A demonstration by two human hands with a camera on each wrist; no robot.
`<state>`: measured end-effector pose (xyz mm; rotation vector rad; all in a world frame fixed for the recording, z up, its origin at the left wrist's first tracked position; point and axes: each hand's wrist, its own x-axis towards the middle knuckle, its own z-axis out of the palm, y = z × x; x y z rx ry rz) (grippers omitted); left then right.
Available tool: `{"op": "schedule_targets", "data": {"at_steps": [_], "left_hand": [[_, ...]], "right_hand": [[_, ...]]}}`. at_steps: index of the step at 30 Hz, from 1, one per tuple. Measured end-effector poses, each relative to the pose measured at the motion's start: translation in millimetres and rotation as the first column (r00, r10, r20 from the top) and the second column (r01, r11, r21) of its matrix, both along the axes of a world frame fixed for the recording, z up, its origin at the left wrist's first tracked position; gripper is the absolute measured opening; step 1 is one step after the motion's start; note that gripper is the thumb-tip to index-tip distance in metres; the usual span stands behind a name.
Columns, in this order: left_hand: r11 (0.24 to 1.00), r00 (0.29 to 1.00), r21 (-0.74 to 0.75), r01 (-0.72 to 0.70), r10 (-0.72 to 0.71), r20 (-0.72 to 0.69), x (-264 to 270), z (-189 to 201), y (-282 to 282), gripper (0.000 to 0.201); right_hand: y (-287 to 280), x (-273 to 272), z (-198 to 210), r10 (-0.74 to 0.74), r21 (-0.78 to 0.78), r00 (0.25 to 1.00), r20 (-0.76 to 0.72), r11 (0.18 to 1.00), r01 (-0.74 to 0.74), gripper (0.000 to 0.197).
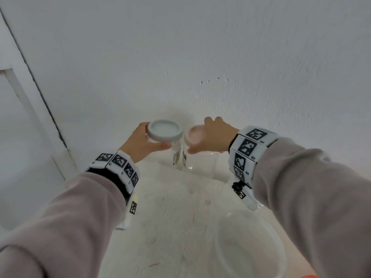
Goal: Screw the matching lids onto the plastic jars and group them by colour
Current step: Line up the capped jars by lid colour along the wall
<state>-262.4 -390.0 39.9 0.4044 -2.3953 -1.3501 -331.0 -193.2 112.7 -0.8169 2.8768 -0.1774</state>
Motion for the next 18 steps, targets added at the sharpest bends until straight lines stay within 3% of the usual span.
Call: {"op": "schedule_targets", "data": {"at_steps": [12, 16, 18], "left_hand": [[0.994, 0.999, 0.106, -0.034, 0.030, 0.033, -24.8, -11.1, -2.9, 0.080], [0.992, 0.994, 0.088, -0.088, 0.082, 0.075, -26.2, -13.0, 1.9, 0.076], [0.988, 0.975, -0.007, -0.155, 0.154, 0.159, -27.2, -10.3, 6.0, 0.074]], "right_hand": [[-18.8, -19.4, -14.3, -0.091, -0.091, 0.995, 0.028, 0.991, 0.093, 0.091], [-22.4, -21.2, -17.0, -0.095, -0.097, 0.995, 0.023, 0.991, 0.096, 0.092], [-22.4, -20.1, -19.0, -0.079, -0.110, 0.997, 0.027, 0.991, 0.081, 0.093]]}}
